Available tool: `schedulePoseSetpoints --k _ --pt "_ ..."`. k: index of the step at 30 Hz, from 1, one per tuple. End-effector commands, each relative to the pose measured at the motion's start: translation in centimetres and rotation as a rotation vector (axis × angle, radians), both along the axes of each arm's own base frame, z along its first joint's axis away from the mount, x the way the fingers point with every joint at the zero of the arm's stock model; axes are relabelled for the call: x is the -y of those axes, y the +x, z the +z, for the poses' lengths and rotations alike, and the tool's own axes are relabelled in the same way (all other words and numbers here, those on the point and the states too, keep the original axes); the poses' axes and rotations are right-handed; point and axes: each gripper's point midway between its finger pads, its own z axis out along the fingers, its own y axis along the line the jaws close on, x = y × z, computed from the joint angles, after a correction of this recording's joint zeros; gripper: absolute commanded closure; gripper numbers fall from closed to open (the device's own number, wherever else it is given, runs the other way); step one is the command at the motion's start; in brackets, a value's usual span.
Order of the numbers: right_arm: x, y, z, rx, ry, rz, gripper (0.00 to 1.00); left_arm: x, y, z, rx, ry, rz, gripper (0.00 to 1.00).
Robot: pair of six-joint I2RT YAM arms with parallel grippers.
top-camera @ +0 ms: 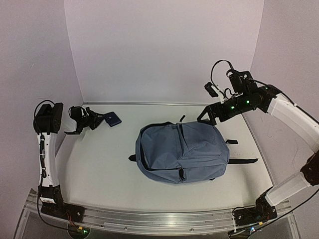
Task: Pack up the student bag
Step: Pick up the stationery from the center of the board.
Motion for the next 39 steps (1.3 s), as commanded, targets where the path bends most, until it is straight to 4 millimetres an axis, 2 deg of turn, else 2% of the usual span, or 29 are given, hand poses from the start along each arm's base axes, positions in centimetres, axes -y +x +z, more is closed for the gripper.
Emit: schedulePoseSetpoints --k 1,16,20,27,31,33,39 --pt "-0.3 0.4 0.2 0.006 0.018 0.001 0.02 -0.1 0.7 -0.3 0.015 -0.013 -0.012 0.88" --pt "-0.6 0.9 0.0 -0.006 0.018 0.000 0.02 0.2 1.4 -2.5 -0.082 0.071 -0.080 0.82" --pt "-0.6 1.1 0.0 -0.006 0.017 -0.002 0.02 0.6 1.4 -3.1 -0.110 0.107 -0.114 0.83" --pt "-0.7 1.2 0.0 -0.010 0.015 -0.004 0.02 1.3 1.4 -2.8 -0.090 0.123 -0.155 0.89" --pt "-0.7 1.3 0.1 -0.007 0.015 -0.006 0.02 1.4 1.3 -1.1 -0.047 0.103 -0.159 0.99" --pt "-0.7 1.4 0.4 0.001 0.017 -0.006 0.02 1.5 1.2 0.6 -0.008 0.091 -0.161 1.00" --pt "-1.1 2.4 2.1 0.039 0.032 -0.013 0.02 1.8 0.0 7.9 0.111 0.065 -0.165 1.00"
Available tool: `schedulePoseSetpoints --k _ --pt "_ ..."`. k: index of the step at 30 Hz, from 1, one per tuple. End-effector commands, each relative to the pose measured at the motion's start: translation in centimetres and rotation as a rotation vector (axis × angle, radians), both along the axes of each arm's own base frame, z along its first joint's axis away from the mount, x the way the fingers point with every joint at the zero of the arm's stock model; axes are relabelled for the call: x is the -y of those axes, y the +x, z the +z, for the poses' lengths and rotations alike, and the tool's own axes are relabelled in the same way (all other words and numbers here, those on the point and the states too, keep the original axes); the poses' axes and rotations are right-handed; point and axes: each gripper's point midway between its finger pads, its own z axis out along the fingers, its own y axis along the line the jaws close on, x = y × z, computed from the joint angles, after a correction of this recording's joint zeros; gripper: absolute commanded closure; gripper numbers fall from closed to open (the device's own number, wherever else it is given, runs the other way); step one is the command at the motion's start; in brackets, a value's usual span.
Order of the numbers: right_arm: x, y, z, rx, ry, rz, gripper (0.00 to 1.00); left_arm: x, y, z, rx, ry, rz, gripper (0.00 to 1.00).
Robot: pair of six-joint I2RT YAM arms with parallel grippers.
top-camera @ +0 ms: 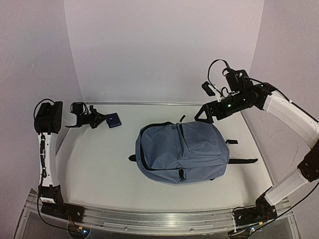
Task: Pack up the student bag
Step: Pick up the stationery from the center of the board.
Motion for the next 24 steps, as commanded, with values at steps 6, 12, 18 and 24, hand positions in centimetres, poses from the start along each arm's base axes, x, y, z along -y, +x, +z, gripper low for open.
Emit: schedulePoseSetpoints --k 6,12,18,24 --pt "-1.5 2.3 5.3 0.093 0.093 0.002 0.02 1.8 -3.2 16.3 0.290 -0.088 -0.067 1.00" --pt "-3.6 2.4 5.6 0.029 0.174 0.058 0.02 7.2 -7.7 22.1 0.389 -0.105 -0.207 1.00" --pt "-6.6 1.8 5.8 -0.097 0.333 0.151 0.02 16.7 -15.5 27.1 0.497 -0.151 -0.462 1.00" --pt "-8.4 1.4 5.7 -0.183 0.451 0.208 0.02 23.6 -22.4 30.4 0.543 -0.286 -0.644 1.00"
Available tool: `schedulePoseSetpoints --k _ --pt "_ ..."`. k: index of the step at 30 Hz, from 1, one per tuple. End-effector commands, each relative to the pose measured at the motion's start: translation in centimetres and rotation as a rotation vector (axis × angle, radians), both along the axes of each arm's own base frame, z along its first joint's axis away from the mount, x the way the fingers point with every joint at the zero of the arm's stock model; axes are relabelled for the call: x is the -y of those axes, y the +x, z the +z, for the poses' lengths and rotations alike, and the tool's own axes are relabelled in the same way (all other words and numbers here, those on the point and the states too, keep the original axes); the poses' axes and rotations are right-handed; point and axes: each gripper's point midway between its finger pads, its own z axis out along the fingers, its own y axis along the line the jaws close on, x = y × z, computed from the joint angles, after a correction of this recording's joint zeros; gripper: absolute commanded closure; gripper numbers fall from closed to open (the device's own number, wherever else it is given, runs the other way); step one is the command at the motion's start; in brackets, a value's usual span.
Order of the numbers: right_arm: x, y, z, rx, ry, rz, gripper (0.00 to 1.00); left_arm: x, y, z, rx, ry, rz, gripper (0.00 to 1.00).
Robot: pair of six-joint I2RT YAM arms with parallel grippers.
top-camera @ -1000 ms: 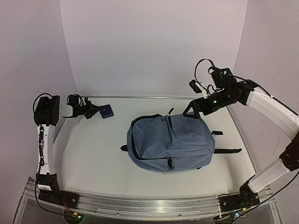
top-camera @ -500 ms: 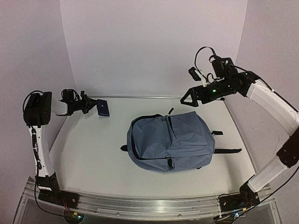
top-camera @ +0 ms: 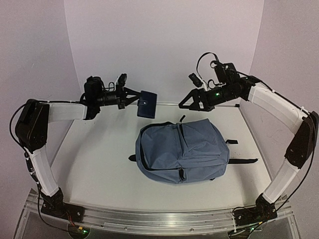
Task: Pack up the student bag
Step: Pick up the stationery from the center of the board.
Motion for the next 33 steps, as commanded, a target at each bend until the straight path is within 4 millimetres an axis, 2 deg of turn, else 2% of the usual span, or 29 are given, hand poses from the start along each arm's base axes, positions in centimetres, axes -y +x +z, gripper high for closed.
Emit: schedulePoseSetpoints --k 1,6,10,18,23,27,30,31,33 --pt "-1.9 -0.3 2.7 -0.018 0.171 0.065 0.02 2.3 -5.0 5.3 0.102 -0.122 -0.131 1.00" --pt "-2.6 -0.4 3.6 -0.038 0.272 0.060 0.02 4.7 -8.2 7.2 0.132 -0.191 -0.215 1.00" --pt "-3.1 -0.4 3.7 -0.042 0.293 0.061 0.03 5.7 -9.5 8.1 0.144 -0.210 -0.240 1.00" --pt "-5.2 -1.9 4.7 -0.016 0.317 0.120 0.18 7.3 -10.5 8.8 0.127 -0.253 -0.277 1.00" --pt "-5.5 -1.3 3.4 -0.039 0.300 0.104 0.23 7.7 -10.9 9.0 0.114 -0.301 -0.300 1.00" --pt "-5.3 -1.6 3.6 -0.028 0.303 0.107 0.47 7.7 -10.9 8.6 0.106 -0.293 -0.288 1.00" --pt "-5.1 -2.0 4.6 -0.009 0.315 0.112 0.75 7.7 -10.8 7.9 0.092 -0.257 -0.266 0.98" --pt "-5.0 -2.2 5.0 -0.002 0.320 0.115 0.85 7.7 -10.8 7.6 0.094 -0.234 -0.254 0.93" --pt "-4.8 -2.7 5.6 0.016 0.328 0.125 0.97 7.4 -10.9 7.3 0.130 -0.172 -0.218 0.71"
